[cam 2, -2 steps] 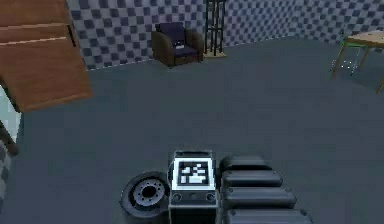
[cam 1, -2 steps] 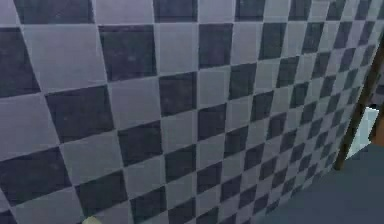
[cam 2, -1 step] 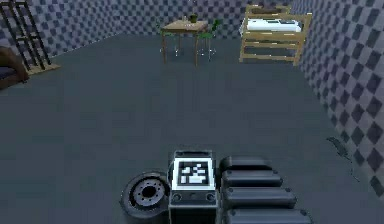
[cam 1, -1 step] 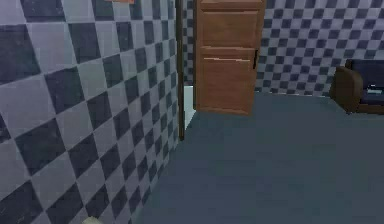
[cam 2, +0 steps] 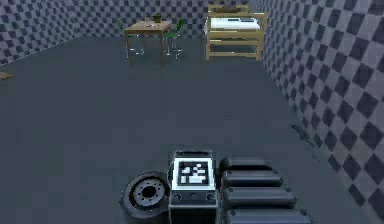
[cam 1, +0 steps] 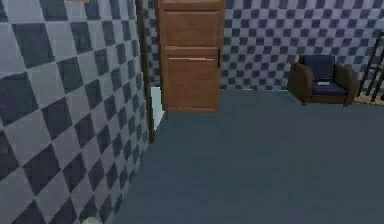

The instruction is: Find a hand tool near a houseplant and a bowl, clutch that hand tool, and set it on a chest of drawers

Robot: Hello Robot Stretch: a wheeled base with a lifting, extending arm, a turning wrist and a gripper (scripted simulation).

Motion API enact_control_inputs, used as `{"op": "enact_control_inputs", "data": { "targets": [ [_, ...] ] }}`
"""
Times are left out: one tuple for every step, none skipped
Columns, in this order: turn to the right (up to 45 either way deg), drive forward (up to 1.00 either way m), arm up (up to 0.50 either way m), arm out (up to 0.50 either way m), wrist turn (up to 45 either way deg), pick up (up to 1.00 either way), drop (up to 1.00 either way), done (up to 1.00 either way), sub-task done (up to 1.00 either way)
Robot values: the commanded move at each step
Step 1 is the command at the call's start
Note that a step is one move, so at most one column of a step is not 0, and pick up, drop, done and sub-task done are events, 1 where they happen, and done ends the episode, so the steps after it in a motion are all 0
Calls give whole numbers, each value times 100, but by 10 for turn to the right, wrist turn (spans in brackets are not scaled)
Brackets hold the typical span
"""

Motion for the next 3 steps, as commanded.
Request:
{"op": "enact_control_inputs", "data": {
  "targets": [
    [-450,0,0,0,0,0,0,0,0],
    [-450,0,0,0,0,0,0,0,0],
    [-450,0,0,0,0,0,0,0,0]
  ]
}}
